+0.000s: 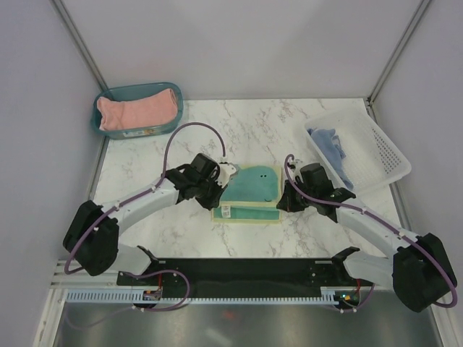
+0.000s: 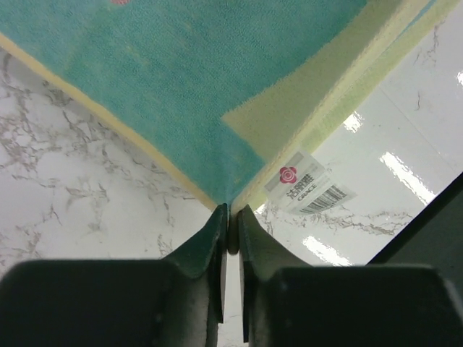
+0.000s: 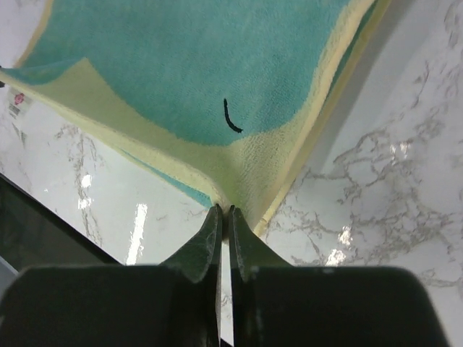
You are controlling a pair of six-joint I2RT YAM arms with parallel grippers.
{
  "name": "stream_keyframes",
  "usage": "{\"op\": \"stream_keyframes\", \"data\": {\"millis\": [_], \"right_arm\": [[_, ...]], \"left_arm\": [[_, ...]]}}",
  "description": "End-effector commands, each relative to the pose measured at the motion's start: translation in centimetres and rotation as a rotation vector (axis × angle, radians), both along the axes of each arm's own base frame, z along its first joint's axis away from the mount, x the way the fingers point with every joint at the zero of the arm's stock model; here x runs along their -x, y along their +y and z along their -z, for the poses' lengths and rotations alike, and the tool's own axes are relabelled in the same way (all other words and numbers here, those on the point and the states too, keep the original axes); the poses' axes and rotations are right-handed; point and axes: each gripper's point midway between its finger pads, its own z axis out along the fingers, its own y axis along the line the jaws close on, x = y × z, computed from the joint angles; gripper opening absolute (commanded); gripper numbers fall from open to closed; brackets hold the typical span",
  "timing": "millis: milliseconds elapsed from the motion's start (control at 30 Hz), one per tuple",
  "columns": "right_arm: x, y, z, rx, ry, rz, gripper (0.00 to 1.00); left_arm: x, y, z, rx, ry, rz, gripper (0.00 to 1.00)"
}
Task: Fold and stack the towels
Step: Fold the towel
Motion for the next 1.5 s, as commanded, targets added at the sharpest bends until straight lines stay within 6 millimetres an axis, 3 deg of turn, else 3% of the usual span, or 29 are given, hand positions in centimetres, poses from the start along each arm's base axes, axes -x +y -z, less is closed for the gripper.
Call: {"op": "stream_keyframes", "data": {"millis": [0, 133, 200, 333, 400, 500, 600, 633, 700, 767, 800, 867, 900, 1067, 1200, 1467], "right_arm": [[1.1, -0.8, 1.7, 0.017, 0.06, 0.063, 0.12], [1.6, -0.7, 1.3, 0.0, 0.072, 0.069, 0.25], [1.8, -0.8, 0.7, 0.008, 0.086, 0.069, 0.38], [1.8, -0.2, -1.7, -0.039, 0.085, 0.07, 0.49], [1.7, 0.2, -3.1, -0.064, 0.08, 0.074, 0.51], [0.9, -0.1, -4.0, -0.055, 0.046, 0.103, 0.49], [0.2, -0.5, -3.2, -0.031, 0.041, 0.139, 0.36], [0.0, -0.5, -2.6, -0.019, 0.06, 0.15, 0.35], [-0.9, -0.7, -2.3, -0.008, 0.069, 0.21, 0.37], [-1.4, -1.0, -1.9, 0.005, 0.076, 0.256, 0.38], [-1.7, -1.4, -1.8, 0.016, 0.071, 0.286, 0.39], [-2.0, -2.3, -1.2, 0.043, 0.071, 0.351, 0.39], [-2.0, -2.4, -1.0, 0.046, 0.075, 0.368, 0.39], [-1.3, -2.7, -0.5, -0.001, 0.125, 0.47, 0.4], [-1.5, -3.6, 0.1, 0.03, 0.102, 0.503, 0.4], [-0.8, -3.6, 0.1, 0.012, 0.092, 0.478, 0.32]], "left_arm": [[0.5, -0.2, 0.2, -0.012, 0.053, -0.024, 0.19], [0.9, 0.6, 0.5, -0.075, 0.095, -0.029, 0.37], [1.2, 1.1, 0.0, -0.106, 0.112, -0.034, 0.41], [0.4, 1.4, -1.6, -0.112, 0.068, -0.066, 0.38], [-0.7, 1.2, -2.7, -0.104, 0.022, -0.092, 0.41], [-2.7, 0.5, -4.2, -0.081, -0.032, -0.146, 0.43], [-3.3, -1.9, -5.4, 0.044, -0.007, -0.179, 0.43], [-2.6, -3.0, -5.6, 0.101, 0.032, -0.151, 0.43], [-1.8, -3.0, -4.2, 0.099, 0.089, -0.183, 0.42], [-2.6, -2.0, -3.0, 0.059, 0.059, -0.267, 0.41], [-2.1, -1.4, -1.9, 0.061, 0.076, -0.321, 0.42], [-2.6, -2.2, -2.1, 0.151, 0.05, -0.371, 0.47], [-1.9, -1.8, -1.1, 0.161, 0.084, -0.429, 0.48], [-2.4, 0.1, -0.1, 0.137, 0.038, -0.566, 0.48], [-1.8, -1.0, 1.0, 0.154, 0.101, -0.54, 0.48], [-1.2, -1.8, 1.8, 0.189, 0.149, -0.524, 0.43]]}}
